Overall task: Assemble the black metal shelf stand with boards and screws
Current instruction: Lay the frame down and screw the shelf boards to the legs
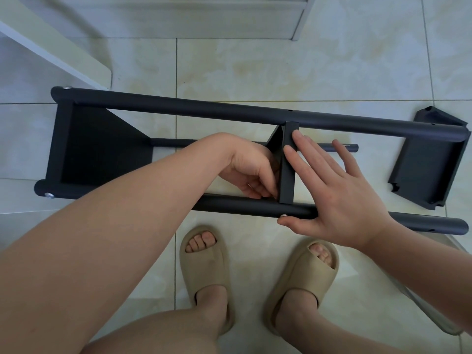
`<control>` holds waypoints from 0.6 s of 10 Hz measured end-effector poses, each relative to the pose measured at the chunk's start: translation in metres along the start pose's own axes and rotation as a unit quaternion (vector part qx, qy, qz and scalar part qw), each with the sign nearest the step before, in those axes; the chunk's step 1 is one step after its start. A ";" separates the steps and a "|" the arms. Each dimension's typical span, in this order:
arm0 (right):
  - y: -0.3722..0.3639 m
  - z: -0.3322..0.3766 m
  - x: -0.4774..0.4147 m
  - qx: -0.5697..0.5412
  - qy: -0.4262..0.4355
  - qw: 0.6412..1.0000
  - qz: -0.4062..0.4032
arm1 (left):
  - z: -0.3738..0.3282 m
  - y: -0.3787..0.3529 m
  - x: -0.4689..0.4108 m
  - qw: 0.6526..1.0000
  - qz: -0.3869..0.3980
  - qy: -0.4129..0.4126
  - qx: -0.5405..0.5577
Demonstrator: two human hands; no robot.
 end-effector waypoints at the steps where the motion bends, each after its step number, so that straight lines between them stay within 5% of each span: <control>1: 0.000 -0.001 0.000 0.000 -0.002 1.000 0.002 | 0.000 0.000 0.003 1.000 0.011 0.006 -0.007; 6: -0.001 -0.001 0.000 0.001 0.001 1.000 -0.005 | 0.001 0.002 0.000 0.998 -0.007 0.023 -0.057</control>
Point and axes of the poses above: each hand's wrist, its own x-axis away from the middle knuckle, its own y-axis out of the back of the hand, z = x × y, the point moved 8 cm from there along -x, towards the middle knuckle, and after that the axes turned 2 degrees about -x, right-handed, at the moved point
